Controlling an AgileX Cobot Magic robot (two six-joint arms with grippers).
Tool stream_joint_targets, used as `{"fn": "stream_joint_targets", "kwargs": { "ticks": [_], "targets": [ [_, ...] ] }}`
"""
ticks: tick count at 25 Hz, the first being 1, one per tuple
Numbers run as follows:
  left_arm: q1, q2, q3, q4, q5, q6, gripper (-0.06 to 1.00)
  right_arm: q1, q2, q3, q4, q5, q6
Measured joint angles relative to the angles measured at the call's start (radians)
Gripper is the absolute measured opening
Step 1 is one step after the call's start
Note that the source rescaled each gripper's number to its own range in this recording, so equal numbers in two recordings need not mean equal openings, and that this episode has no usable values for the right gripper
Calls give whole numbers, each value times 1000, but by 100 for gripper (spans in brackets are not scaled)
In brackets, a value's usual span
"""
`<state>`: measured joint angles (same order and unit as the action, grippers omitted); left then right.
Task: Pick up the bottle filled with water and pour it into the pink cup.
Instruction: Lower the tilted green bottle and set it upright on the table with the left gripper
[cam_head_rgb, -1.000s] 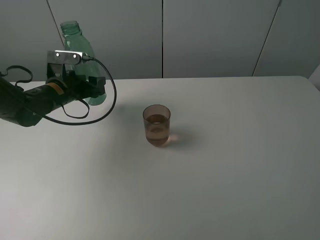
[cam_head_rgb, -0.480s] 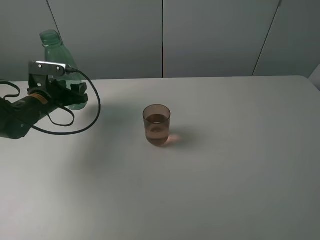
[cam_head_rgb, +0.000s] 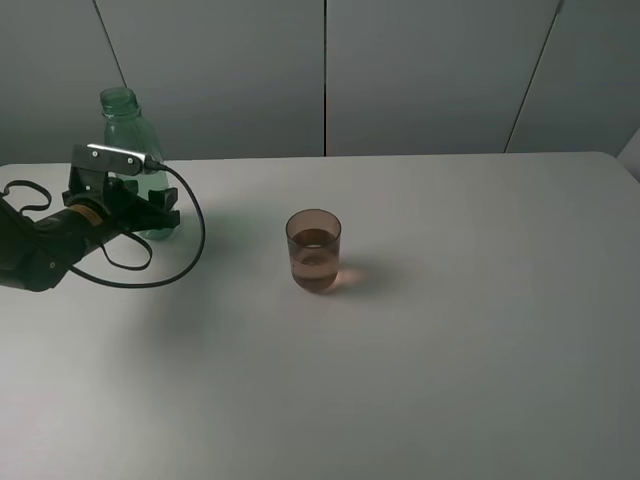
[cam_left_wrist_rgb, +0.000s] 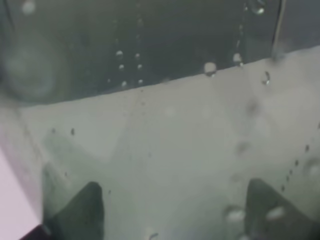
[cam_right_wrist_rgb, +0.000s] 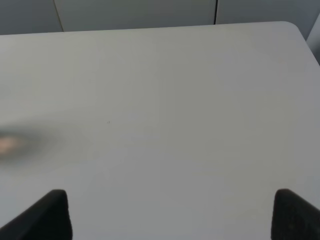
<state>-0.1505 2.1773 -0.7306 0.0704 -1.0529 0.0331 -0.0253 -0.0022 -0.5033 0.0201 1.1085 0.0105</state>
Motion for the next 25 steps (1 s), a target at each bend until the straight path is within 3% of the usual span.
{"fn": "stream_joint_targets", "kwargs": {
  "ticks": [21, 23, 25],
  "targets": [
    [0, 0, 0, 0, 22, -75, 0, 0, 0, 0, 0, 0, 0],
    [0, 0, 0, 0, 24, -75, 3, 0, 0, 0, 0, 0, 0],
    [0, 0, 0, 0, 26, -75, 13, 0, 0, 0, 0, 0, 0]
  ]
}}
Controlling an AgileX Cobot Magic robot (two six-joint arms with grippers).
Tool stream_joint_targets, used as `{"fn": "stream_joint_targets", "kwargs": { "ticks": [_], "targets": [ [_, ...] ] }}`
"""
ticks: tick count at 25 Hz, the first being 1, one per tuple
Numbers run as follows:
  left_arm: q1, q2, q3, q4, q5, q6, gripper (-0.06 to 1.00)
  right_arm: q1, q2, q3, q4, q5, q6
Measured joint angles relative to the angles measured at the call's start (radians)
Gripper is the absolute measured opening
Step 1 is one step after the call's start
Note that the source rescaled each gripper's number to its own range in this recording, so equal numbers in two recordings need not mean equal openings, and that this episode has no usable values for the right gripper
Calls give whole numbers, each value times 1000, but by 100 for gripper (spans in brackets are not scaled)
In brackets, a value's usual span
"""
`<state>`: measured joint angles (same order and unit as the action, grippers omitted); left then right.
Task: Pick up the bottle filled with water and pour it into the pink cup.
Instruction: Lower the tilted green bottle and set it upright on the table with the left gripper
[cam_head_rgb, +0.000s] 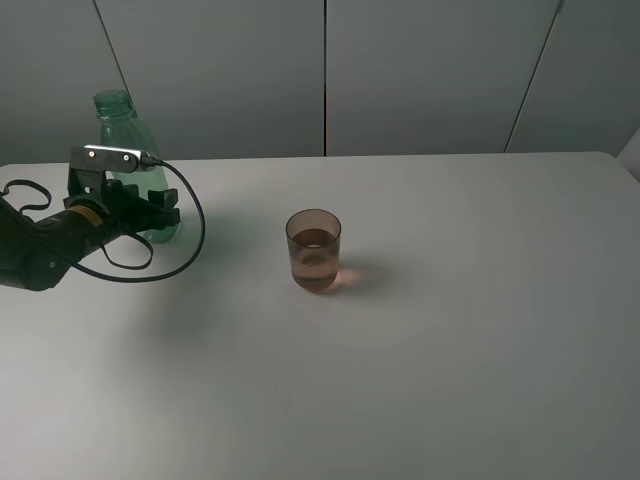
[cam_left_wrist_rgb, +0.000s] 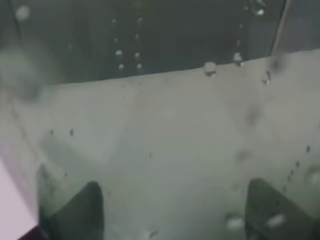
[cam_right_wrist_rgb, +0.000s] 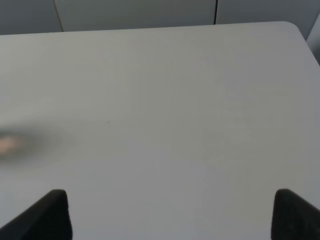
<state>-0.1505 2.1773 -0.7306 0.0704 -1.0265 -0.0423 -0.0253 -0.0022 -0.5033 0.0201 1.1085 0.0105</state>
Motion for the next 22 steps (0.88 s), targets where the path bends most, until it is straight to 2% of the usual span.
{"fn": "stream_joint_targets", "kwargs": {
  "ticks": [2, 4, 5, 6, 7, 14, 22],
  "targets": [
    [0, 0, 0, 0, 15, 0, 37, 0, 0, 0, 0, 0, 0],
    [0, 0, 0, 0, 24, 0, 71, 0, 0, 0, 0, 0, 0],
    [0, 0, 0, 0, 33, 0, 84, 0, 0, 0, 0, 0, 0],
    [0, 0, 0, 0, 42, 0, 94, 0, 0, 0, 0, 0, 0],
    [0, 0, 0, 0, 50, 0, 98, 0, 0, 0, 0, 0, 0],
    [0, 0, 0, 20, 123, 0, 100, 0, 0, 0, 0, 0, 0],
    [0, -79, 0, 31, 287, 15, 100, 0, 0, 0, 0, 0, 0]
  ]
}}
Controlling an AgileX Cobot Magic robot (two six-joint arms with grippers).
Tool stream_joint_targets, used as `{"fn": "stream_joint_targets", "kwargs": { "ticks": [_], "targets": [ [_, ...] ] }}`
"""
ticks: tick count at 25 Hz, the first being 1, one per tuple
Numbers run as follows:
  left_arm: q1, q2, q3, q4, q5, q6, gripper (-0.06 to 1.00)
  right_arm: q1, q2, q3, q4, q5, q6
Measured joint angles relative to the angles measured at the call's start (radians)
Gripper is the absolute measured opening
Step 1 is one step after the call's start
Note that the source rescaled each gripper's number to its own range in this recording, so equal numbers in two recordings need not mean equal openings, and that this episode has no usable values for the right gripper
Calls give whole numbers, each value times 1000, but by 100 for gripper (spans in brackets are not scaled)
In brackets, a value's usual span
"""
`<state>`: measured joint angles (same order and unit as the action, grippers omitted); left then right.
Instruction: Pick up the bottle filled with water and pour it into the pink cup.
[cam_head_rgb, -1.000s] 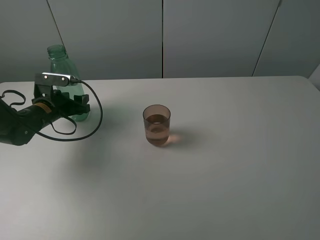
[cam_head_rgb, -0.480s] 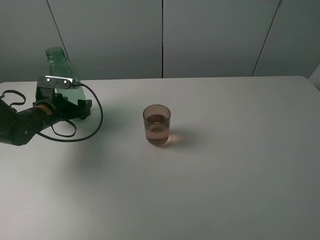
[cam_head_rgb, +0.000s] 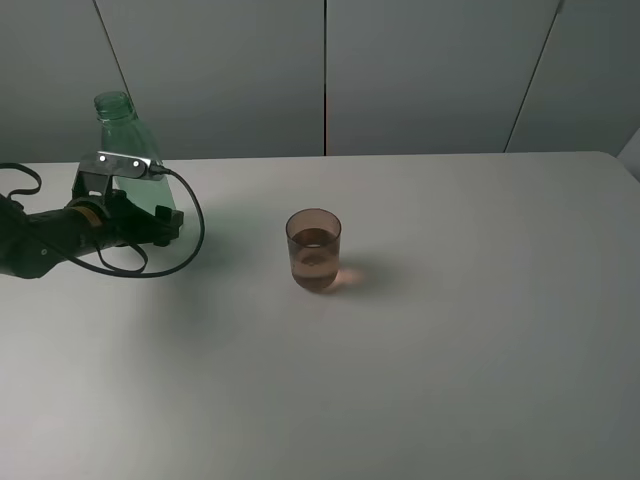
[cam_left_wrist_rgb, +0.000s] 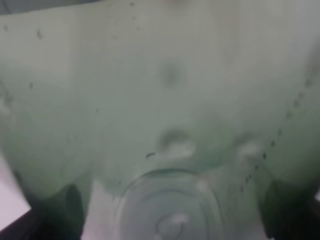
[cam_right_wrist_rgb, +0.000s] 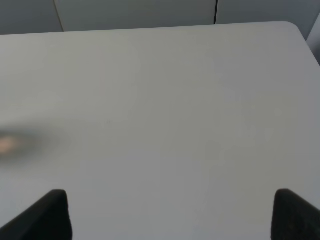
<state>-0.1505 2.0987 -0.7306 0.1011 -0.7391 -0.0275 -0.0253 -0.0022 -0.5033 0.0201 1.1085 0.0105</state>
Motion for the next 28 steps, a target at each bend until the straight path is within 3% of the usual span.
{"fn": "stream_joint_targets", "kwargs": {
  "ticks": [7, 11, 14, 20, 28],
  "targets": [
    [0, -111, 85, 8, 50, 4, 100, 0, 0, 0, 0, 0, 0],
    [0, -219, 158, 0, 133, 4, 100, 0, 0, 0, 0, 0, 0],
    [0, -324, 190, -21, 277, -7, 100, 0, 0, 0, 0, 0, 0],
    [0, -630, 198, -25, 686, -54, 100, 0, 0, 0, 0, 0, 0],
    [0, -1103, 198, -54, 971, -93, 100, 0, 0, 0, 0, 0, 0]
  ]
}}
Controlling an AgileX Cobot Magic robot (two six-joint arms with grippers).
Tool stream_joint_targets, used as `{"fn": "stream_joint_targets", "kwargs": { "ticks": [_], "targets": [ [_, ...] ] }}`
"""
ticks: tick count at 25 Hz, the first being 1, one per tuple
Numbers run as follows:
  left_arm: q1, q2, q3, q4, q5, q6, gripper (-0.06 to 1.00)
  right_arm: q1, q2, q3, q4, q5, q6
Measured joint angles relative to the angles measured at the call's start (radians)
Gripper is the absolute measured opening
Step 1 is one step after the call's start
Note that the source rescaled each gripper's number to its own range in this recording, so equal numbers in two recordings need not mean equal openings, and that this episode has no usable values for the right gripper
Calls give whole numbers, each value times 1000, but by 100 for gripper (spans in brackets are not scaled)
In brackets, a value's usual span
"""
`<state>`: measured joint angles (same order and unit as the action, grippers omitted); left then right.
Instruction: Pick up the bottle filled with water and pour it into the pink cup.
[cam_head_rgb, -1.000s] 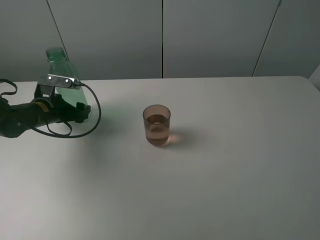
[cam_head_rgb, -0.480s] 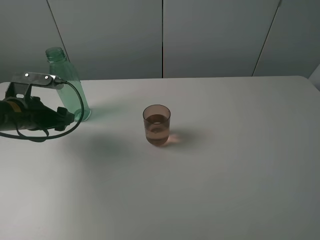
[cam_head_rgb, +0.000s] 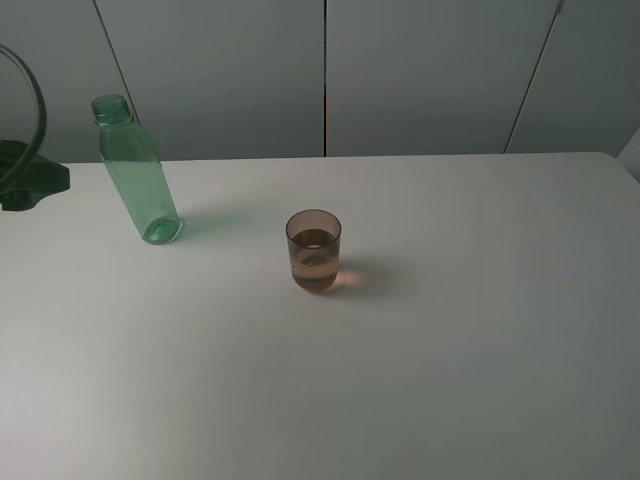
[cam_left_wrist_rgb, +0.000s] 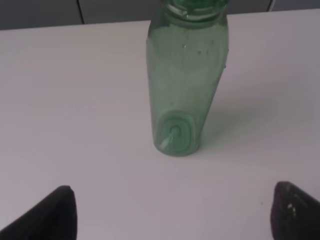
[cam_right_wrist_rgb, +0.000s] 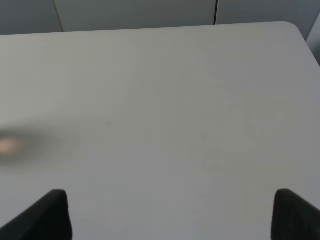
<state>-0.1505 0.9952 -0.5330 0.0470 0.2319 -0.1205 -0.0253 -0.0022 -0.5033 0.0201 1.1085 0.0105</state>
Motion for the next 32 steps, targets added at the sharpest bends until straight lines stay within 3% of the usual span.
{"fn": "stream_joint_targets", "kwargs": {
  "ticks": [6, 10, 16, 21, 26, 32],
  "targets": [
    [0, -255, -18, -56, 398, 79, 100, 0, 0, 0, 0, 0, 0],
    [0, -422, -18, -137, 572, 188, 100, 0, 0, 0, 0, 0, 0],
    [0, -650, -19, -141, 726, 208, 100, 0, 0, 0, 0, 0, 0],
    [0, -814, -19, -69, 846, 194, 100, 0, 0, 0, 0, 0, 0],
    [0, -963, 16, -68, 859, 180, 100, 0, 0, 0, 0, 0, 0],
    [0, -995, 16, -68, 857, 178, 100, 0, 0, 0, 0, 0, 0]
  ]
}}
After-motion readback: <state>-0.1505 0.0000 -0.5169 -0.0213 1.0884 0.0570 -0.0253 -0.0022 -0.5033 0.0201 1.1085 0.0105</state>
